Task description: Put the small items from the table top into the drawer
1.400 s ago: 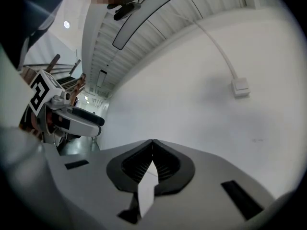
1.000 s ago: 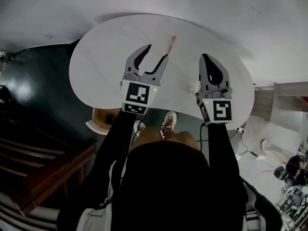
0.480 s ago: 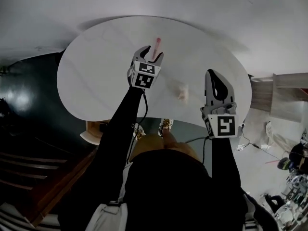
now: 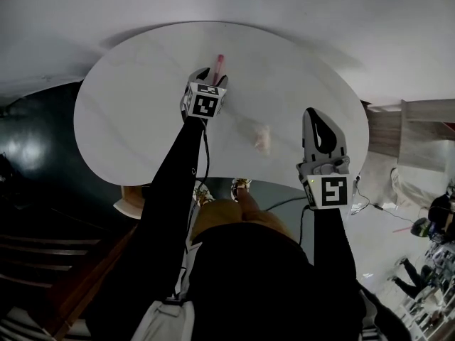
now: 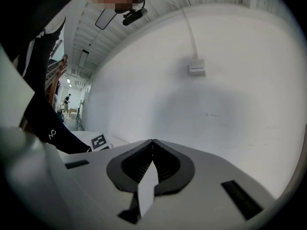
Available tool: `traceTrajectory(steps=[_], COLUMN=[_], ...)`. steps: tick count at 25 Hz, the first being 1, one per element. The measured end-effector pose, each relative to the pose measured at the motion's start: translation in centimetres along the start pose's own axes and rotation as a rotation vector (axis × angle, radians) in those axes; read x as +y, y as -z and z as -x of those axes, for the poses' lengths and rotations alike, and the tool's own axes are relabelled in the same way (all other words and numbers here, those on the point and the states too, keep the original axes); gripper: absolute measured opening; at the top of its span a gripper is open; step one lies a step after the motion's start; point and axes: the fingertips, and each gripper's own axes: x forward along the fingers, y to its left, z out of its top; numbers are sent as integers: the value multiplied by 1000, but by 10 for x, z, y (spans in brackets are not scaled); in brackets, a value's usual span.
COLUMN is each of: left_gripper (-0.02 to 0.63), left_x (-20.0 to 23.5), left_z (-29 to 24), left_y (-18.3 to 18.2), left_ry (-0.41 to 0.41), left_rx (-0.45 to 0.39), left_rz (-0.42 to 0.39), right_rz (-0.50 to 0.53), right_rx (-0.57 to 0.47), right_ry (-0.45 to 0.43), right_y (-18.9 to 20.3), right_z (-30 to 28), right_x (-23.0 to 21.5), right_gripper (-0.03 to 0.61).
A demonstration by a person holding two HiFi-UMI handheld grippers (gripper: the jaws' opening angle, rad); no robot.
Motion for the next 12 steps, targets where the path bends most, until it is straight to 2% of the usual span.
traceTrajectory(steps=[4, 5, 6, 7, 12], left_gripper=[238, 217, 99, 49, 49], left_x=[0, -2, -5, -8, -12], left_z=[-3, -3, -3, -4, 1], left_y=[4, 4, 4, 5, 3], left_ry=[5, 11, 16, 18, 35], left_rx=[17, 25, 35, 44, 37], left_rz=[-6, -22, -38, -46, -19], right_rz=[9, 10, 11, 11, -17], right_rx=[-12, -14, -14, -11, 12], right_ry=[-11, -8, -6, -7, -8], right_y=[1, 1, 1, 2, -3], right_z=[-3, -4, -5, -7, -14], right_x=[-1, -2, -2, -2, 5], right_gripper=[26, 27, 26, 27, 26])
